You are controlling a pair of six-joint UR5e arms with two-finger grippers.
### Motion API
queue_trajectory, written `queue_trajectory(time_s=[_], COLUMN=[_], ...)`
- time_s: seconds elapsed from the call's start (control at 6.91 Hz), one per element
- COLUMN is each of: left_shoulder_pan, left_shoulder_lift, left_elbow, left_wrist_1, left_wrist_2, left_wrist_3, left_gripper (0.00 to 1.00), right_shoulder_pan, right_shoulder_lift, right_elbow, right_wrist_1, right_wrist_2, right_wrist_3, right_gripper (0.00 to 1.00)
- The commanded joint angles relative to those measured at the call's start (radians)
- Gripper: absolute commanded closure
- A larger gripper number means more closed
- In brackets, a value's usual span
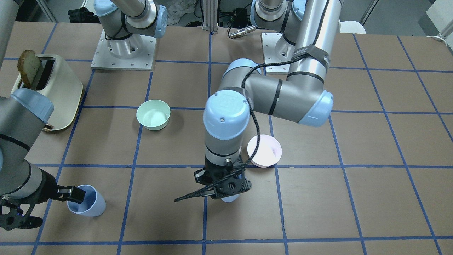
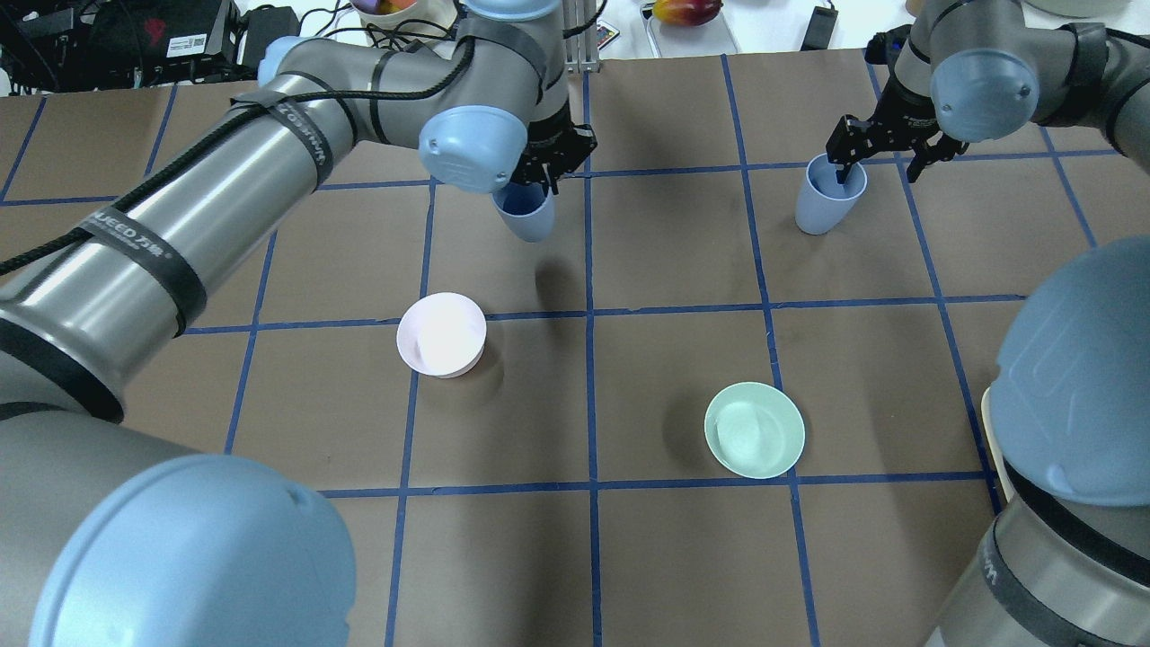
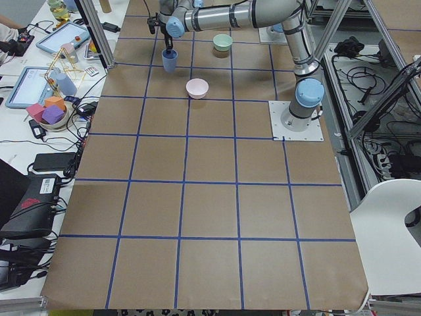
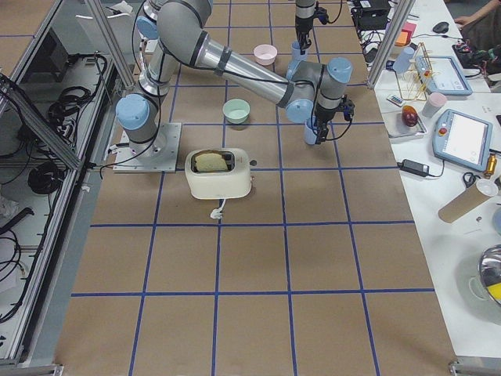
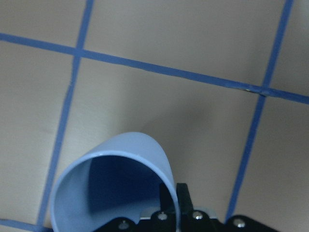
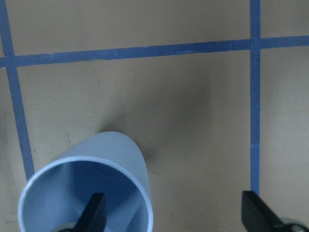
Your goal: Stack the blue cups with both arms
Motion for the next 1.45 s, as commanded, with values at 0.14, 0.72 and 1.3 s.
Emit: queue_trajectory(time_s=[0.14,0.72,1.3], left_shoulder_pan=[-0.058,-0.032,0.110], left_shoulder_lift=[-0.042,-0.009,0.296], left_elbow=[-0.006,0.000,0.032], left_wrist_1=[0.001,-0.006,-0.474], left_wrist_2=[-0.005,-0.064,-0.091], left_wrist_3=[-0.025,-0.010,0.312], left_gripper=[1.00,0.00,0.00], right_shoulder_pan=[0.000,0.000,0.059], right_shoulder_lift=[0.018,0.011,-0.070], right_elbow=[0.005,-0.010,-0.137], right_wrist_1=[-0.001,0.020,0.268], right_wrist_2=[0.005,0.041,0.174], right_wrist_3=[0.001,0.017,0.217], right_gripper=[0.41,1.00,1.00])
